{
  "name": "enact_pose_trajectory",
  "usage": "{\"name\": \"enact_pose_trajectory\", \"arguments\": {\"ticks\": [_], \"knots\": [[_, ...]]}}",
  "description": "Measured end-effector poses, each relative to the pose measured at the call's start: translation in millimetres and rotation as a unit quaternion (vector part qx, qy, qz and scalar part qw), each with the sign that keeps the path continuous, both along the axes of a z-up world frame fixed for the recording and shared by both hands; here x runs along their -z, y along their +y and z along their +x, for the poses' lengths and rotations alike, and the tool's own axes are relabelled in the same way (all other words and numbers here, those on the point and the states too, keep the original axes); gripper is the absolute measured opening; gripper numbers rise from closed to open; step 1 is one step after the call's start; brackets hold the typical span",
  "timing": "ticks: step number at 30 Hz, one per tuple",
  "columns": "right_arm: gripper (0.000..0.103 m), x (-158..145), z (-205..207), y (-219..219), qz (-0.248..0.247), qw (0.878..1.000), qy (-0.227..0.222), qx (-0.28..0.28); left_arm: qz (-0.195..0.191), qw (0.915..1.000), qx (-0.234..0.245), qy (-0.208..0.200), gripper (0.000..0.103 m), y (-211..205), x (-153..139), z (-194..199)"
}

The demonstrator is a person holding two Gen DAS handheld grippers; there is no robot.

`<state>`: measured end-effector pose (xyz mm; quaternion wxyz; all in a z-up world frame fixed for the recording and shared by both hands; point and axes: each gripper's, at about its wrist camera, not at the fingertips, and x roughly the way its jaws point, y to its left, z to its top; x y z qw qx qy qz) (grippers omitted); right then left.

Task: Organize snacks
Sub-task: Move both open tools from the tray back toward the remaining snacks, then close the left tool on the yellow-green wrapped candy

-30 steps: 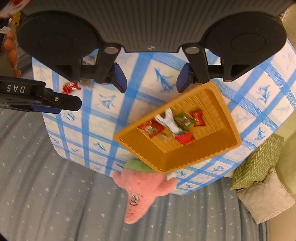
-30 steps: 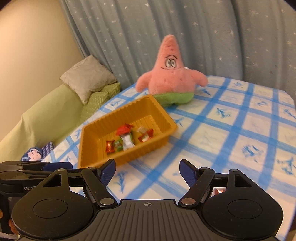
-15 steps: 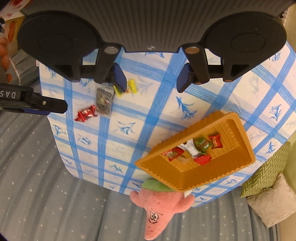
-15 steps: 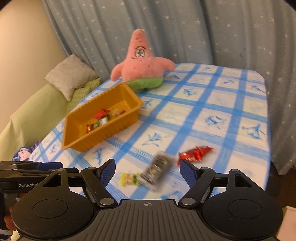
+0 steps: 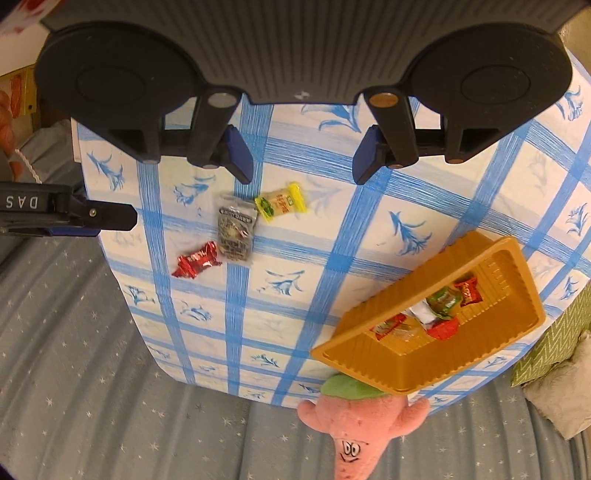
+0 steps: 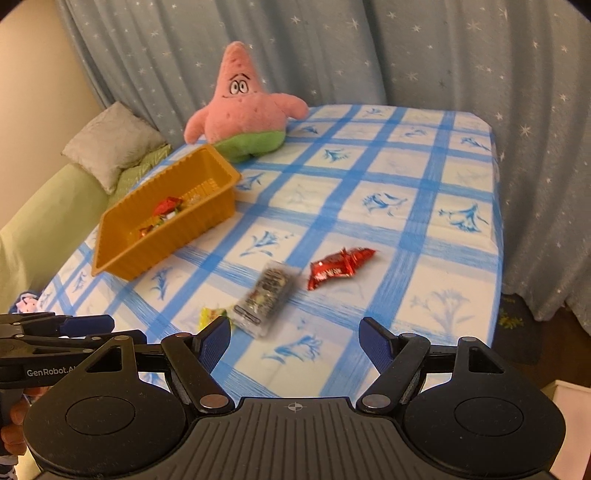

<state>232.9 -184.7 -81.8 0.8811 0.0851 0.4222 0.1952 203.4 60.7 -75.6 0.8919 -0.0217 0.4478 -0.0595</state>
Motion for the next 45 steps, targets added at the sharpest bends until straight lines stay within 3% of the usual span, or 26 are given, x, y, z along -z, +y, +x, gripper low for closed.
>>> {"name": "enact_pose_trajectory", "arguments": {"ticks": [16,29,39,45], "knots": [[0.076,26,8,-16,-0.008,0.998,0.037,0.042,0.043,0.9972,0.060,0.005,0.054,-19,38,24],[0.076,37,14,-26,-0.010,0.996,0.058,0.072,0.102,0.9865,0.128,0.010,0.049,-33,68,61],[0.076,42,20,-30,-0.010,0.994,0.066,0.086,0.096,0.9854,0.141,0.006,0.048,-29,70,79],[0.076,44,25,-28,-0.012,0.994,0.064,0.086,0.070,0.9867,0.147,0.009,0.023,-28,71,84]]}}
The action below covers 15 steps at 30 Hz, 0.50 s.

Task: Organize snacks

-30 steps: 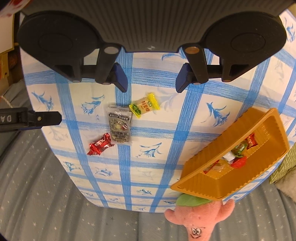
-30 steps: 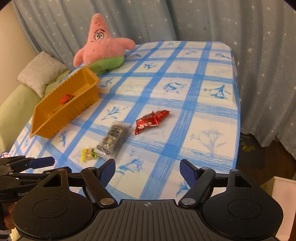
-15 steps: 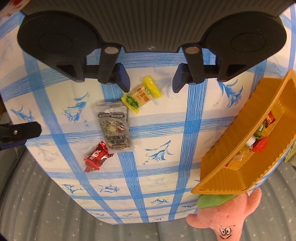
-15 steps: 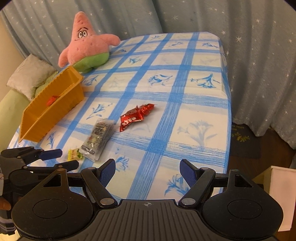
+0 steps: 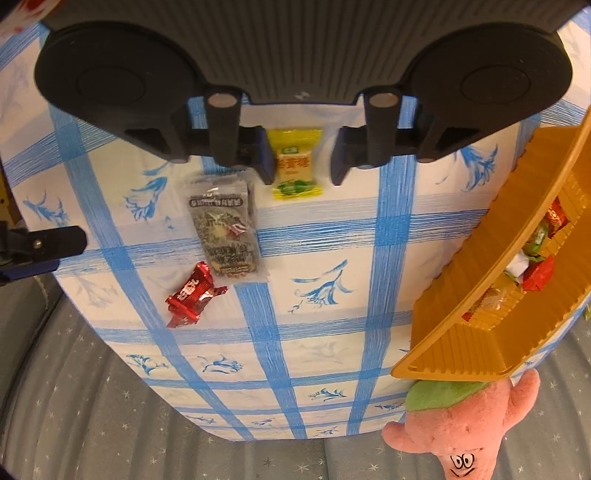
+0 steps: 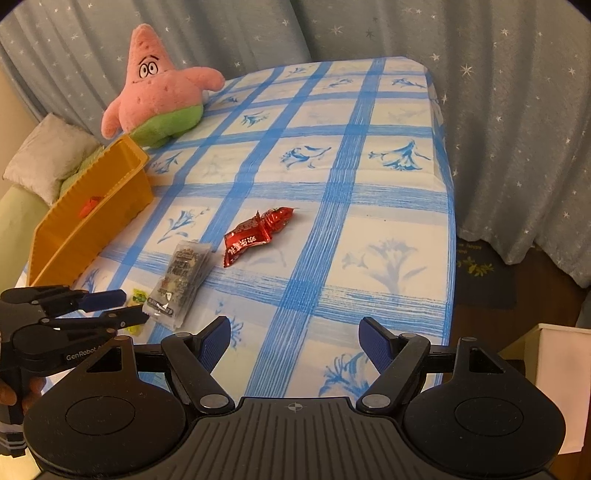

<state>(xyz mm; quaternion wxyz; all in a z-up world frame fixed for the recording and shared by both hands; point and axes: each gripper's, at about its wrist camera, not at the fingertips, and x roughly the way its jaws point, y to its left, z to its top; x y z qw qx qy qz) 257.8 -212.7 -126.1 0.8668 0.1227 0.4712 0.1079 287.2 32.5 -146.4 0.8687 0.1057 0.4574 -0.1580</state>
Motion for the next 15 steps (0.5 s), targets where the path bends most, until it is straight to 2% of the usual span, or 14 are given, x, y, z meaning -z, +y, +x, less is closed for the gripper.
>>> {"name": "enact_pose_trajectory", "arguments": {"ticks": [1,5,11,12,14,15], "knots": [[0.076,0,1,1,0.000,1.000,-0.002,-0.002,-0.003,1.0000,-0.002,0.000,0.020,0,0,0],[0.076,1,10,2,0.001,1.000,-0.019,-0.005,-0.008,0.9998,-0.015,-0.003,0.020,5,1,0],[0.074,3,31,2,0.022,0.999,-0.034,-0.003,-0.010,0.9982,-0.060,-0.001,0.020,21,0,4],[0.072,4,35,2,0.023,0.999,-0.036,-0.004,-0.011,0.9976,-0.068,0.000,0.020,25,0,4],[0.058,6,45,3,0.029,0.999,-0.033,-0.002,-0.013,0.9966,-0.081,0.001,0.020,32,0,5],[0.057,7,50,3,0.033,0.999,-0.033,0.002,-0.014,0.9962,-0.087,0.002,0.020,34,0,6]]}}
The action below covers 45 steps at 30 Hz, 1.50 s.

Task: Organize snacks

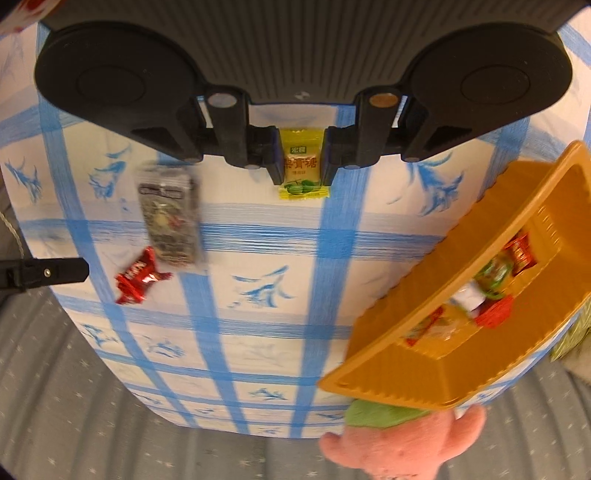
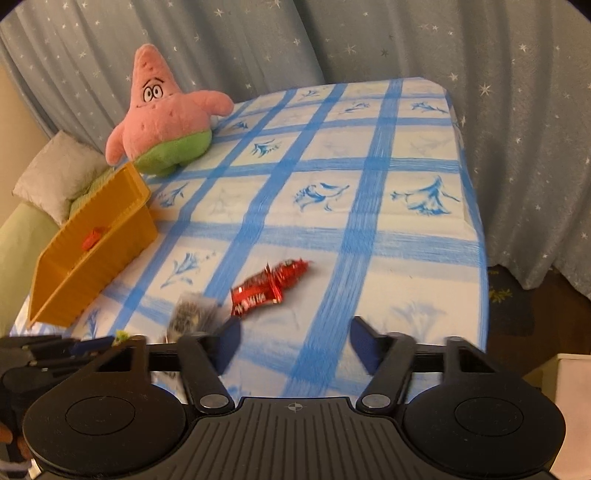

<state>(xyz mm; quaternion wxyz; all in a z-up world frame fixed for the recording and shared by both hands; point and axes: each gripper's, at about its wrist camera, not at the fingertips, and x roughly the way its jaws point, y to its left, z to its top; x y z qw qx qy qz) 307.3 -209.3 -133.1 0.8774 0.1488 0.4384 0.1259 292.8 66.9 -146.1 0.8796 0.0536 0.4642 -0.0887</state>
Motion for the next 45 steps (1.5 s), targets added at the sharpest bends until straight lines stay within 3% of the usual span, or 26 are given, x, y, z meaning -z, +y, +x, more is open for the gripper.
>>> {"name": "enact_pose_trajectory", "arguments": {"ticks": [8,15,23,34,35,38,45], "knots": [[0.040,9,32,5,0.019,0.999,0.001,0.026,-0.003,0.9995,-0.030,0.003,0.020,15,0,2],[0.035,18,50,6,0.033,0.998,0.015,0.052,-0.003,0.9991,-0.043,0.005,0.020,21,0,4],[0.024,21,53,10,0.025,0.999,0.013,0.034,-0.001,0.9990,-0.044,0.005,0.020,21,0,4],[0.019,15,14,-12,0.028,0.999,0.032,0.016,0.004,0.9990,-0.044,0.008,0.020,19,-1,-10],[0.012,14,8,-13,0.032,0.999,0.036,0.008,0.004,0.9990,-0.044,0.009,0.020,19,-1,-12],[0.011,12,-11,-11,0.030,0.998,0.051,-0.026,0.004,0.9991,-0.042,0.011,0.020,18,-2,-19],[0.012,9,-44,8,-0.026,0.995,0.047,-0.089,0.000,0.9991,-0.039,0.014,0.020,16,-4,-36]]}}
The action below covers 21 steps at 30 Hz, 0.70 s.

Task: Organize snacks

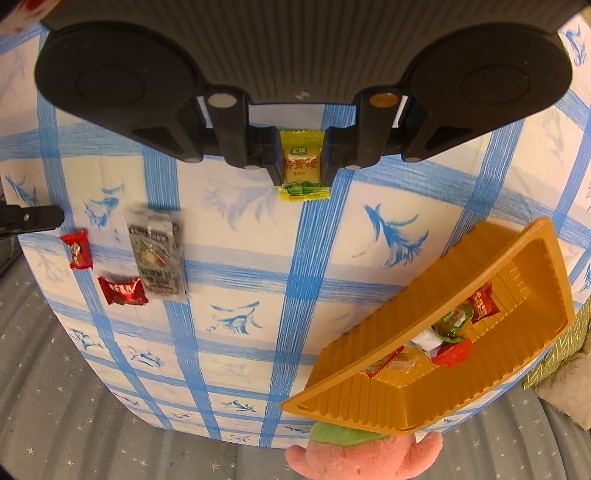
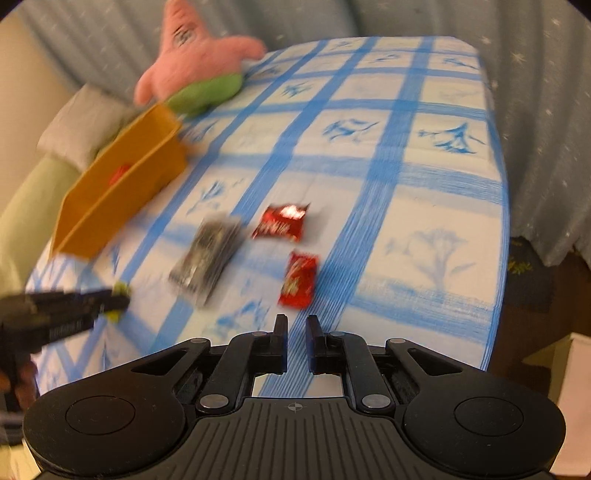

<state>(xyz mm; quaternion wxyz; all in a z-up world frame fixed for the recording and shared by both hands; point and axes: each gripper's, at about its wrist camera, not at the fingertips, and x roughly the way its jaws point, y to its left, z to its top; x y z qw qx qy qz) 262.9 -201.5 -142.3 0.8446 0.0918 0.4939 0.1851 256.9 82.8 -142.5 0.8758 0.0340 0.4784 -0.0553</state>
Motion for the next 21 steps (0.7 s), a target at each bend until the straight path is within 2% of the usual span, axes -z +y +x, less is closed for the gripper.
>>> {"name": "enact_pose_trajectory", "arguments": {"ticks": [3,5,7,18,19,21], "knots": [[0.016,-2,-2,5,-0.023,1.000,-0.015,-0.001,-0.002,1.0000,-0.002,0.001,0.020,1,0,-3],[0.031,-4,2,3,-0.013,1.000,-0.014,0.017,-0.003,1.0000,-0.004,0.000,0.020,2,-1,-3],[0.035,-7,6,2,-0.005,0.999,-0.023,0.033,-0.003,1.0000,-0.005,-0.001,0.020,1,0,-4],[0.035,4,29,21,-0.030,0.999,-0.024,0.035,-0.006,0.9999,-0.013,-0.002,0.021,3,0,-2],[0.033,4,30,23,-0.036,0.998,-0.026,0.033,-0.007,0.9999,-0.014,-0.002,0.021,3,0,-2],[0.023,5,29,27,-0.051,0.998,-0.032,0.025,-0.008,0.9998,-0.015,-0.003,0.021,3,0,-2]]}}
